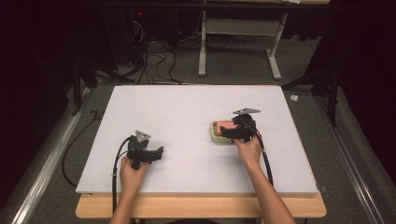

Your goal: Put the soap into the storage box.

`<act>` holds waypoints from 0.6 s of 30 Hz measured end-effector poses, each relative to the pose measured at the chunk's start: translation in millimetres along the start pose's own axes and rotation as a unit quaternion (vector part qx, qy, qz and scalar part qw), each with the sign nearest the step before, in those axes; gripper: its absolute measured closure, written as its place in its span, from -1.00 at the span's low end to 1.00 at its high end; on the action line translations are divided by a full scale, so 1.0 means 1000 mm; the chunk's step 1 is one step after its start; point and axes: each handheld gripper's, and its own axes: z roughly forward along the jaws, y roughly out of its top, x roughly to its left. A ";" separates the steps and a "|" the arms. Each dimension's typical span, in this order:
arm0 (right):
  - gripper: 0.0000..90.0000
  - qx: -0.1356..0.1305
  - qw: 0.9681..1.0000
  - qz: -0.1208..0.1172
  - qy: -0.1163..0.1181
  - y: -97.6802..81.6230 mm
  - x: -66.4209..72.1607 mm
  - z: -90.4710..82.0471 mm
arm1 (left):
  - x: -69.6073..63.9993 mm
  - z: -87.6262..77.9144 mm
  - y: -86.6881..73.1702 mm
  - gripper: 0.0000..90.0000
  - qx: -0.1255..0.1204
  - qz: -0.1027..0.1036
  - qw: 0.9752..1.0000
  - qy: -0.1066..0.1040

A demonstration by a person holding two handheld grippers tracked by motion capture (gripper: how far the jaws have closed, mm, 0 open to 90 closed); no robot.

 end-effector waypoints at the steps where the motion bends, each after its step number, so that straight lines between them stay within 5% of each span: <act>1: -0.60 -0.002 1.000 -0.001 -0.001 0.000 -0.001 -0.001 | 0.000 0.000 0.000 -0.62 0.000 0.000 1.000 0.000; 18: -0.49 -0.041 0.999 0.007 -0.005 -0.008 -0.012 -0.021 | 0.000 0.000 0.000 -0.62 0.000 0.000 1.000 0.000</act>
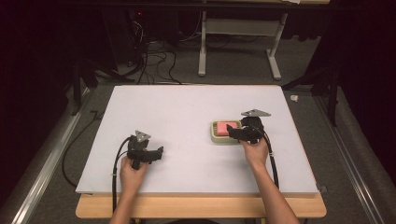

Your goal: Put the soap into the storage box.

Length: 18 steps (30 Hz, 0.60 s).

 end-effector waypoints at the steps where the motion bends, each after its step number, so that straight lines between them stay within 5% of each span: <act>1: -0.49 -0.001 1.000 -0.002 0.001 0.000 -0.001 -0.001 | 0.000 0.000 0.000 -0.62 0.000 0.000 1.000 0.000; 18: -0.48 -0.015 1.000 0.007 -0.010 -0.005 -0.015 -0.017 | 0.000 0.000 0.000 -0.62 0.000 0.000 1.000 0.000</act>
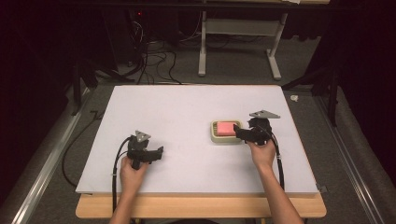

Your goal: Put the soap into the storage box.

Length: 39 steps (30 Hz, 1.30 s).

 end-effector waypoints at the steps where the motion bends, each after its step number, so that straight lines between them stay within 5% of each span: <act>1: -0.48 -0.001 1.000 0.002 -0.001 -0.001 0.000 -0.001 | 0.000 0.000 0.000 -0.62 0.000 0.000 1.000 0.000; 39: -0.47 -0.035 0.999 0.029 -0.020 -0.016 -0.034 -0.043 | 0.000 0.000 0.000 -0.62 0.000 0.000 1.000 0.000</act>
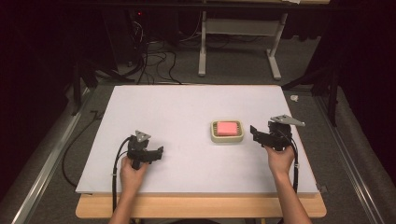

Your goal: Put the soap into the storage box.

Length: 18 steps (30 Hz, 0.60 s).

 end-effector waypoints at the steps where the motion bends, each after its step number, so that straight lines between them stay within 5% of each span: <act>1: -0.47 0.001 1.000 0.002 0.001 -0.001 -0.001 -0.001 | 0.000 0.000 0.000 -0.62 0.000 0.000 1.000 0.000; 18: -0.46 -0.016 1.000 0.016 -0.010 -0.016 -0.021 -0.022 | 0.000 0.000 0.000 -0.62 0.000 0.000 1.000 0.000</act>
